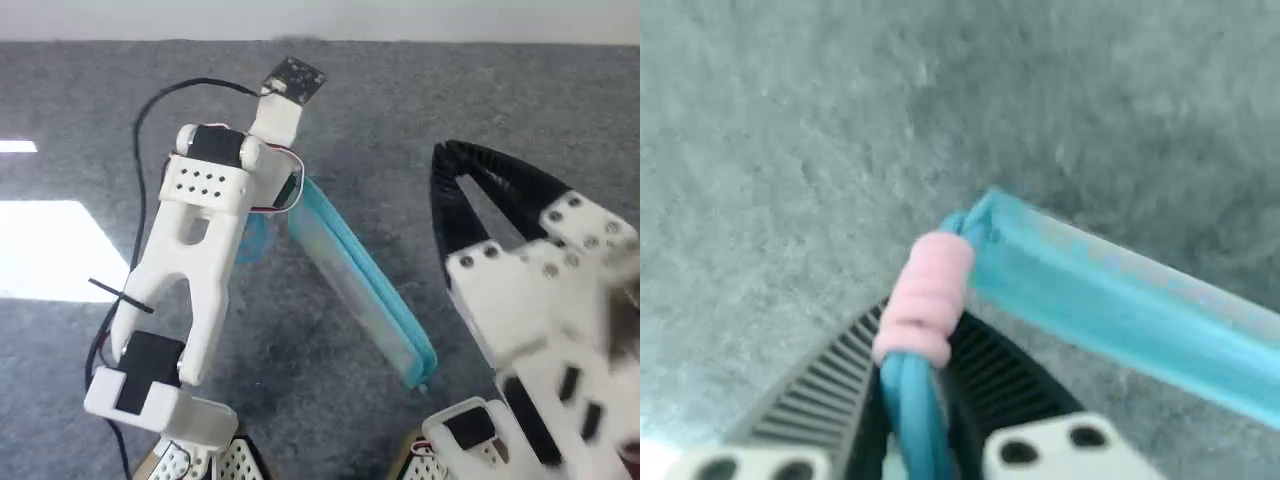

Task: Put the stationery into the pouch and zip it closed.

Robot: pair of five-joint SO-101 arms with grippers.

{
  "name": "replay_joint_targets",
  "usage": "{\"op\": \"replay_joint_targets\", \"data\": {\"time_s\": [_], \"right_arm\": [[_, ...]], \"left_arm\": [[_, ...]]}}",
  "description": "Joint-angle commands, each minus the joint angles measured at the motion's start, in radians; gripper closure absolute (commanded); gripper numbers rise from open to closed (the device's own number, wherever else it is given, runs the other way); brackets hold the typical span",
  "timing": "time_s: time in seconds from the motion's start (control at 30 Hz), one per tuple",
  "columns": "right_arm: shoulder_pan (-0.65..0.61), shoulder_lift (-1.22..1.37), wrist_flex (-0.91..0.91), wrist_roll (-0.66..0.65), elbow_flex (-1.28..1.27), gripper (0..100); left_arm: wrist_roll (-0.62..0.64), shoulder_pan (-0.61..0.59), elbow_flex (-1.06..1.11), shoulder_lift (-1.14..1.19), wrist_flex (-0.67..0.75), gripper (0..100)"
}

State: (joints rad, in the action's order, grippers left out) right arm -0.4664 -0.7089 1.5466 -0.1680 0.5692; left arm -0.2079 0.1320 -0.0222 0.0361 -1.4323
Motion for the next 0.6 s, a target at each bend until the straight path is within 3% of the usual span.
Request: {"op": "replay_joint_targets", "data": {"time_s": [0.0,0.17,0.4,0.57], "right_arm": [[0.012,0.058,0.038,0.002,0.029,99.4],[0.013,0.073,0.068,-0.029,0.029,99.4],[0.022,0.074,0.099,-0.031,0.028,99.4],[0.203,0.120,0.162,-0.068,-0.078,99.4]], "left_arm": [[0.083,-0.041,-0.015,-0.011,0.040,83],[0.101,-0.083,-0.016,-0.011,0.057,65],[0.104,-0.084,-0.016,-0.011,0.034,67],[0.097,-0.114,-0.012,-0.009,0.054,67]]}}
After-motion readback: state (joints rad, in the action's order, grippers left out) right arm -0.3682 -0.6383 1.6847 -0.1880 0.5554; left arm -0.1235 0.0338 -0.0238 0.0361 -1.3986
